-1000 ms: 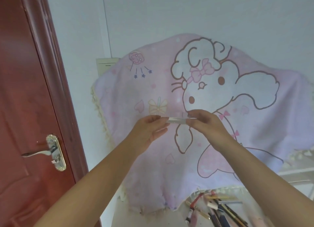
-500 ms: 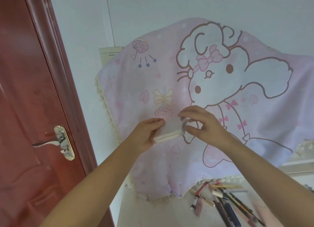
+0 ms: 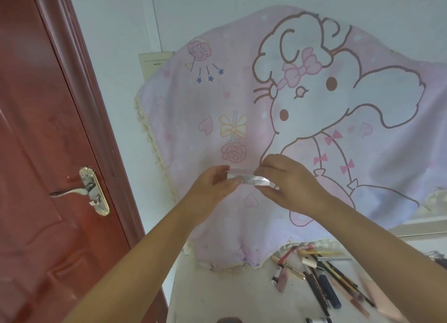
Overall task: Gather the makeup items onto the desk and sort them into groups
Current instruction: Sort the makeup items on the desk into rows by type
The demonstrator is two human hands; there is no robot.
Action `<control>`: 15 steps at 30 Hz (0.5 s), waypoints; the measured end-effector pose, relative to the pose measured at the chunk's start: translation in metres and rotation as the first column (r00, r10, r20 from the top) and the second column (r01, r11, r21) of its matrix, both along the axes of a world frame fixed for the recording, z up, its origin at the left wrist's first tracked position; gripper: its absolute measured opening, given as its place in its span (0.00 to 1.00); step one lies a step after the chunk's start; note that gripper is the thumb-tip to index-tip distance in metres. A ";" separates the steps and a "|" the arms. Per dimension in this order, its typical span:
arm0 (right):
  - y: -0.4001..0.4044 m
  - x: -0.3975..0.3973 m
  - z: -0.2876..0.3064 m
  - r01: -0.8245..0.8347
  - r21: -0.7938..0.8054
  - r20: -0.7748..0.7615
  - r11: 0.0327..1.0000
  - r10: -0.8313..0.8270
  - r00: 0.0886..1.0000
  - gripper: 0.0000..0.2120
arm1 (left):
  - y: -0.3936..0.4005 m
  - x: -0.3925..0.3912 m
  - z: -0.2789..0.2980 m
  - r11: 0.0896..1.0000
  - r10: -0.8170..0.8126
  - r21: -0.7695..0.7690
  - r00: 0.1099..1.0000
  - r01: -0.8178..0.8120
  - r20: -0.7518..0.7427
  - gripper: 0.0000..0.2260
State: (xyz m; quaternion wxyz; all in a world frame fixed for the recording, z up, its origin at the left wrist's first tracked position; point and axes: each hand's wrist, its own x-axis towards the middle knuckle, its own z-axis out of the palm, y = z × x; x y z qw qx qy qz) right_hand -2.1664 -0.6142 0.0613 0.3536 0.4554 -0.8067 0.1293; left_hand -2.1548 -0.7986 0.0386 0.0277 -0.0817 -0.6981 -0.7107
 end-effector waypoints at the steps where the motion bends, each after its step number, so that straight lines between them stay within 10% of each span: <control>1: 0.000 0.001 -0.004 -0.019 0.019 0.046 1.000 0.018 0.999 0.09 | -0.002 0.001 -0.004 1.000 0.009 0.008 1.000 -0.009 -0.009 0.15; 8: 0.003 0.005 -0.060 -0.008 -0.054 0.724 0.999 0.044 0.688 0.20 | -0.007 0.020 -0.067 0.998 -0.058 -0.017 0.998 0.059 0.022 0.24; 15: -0.010 0.017 -0.097 0.020 0.271 0.759 0.962 -0.226 0.611 0.19 | -0.004 0.032 -0.110 0.986 -0.032 -0.157 0.984 0.059 0.173 0.22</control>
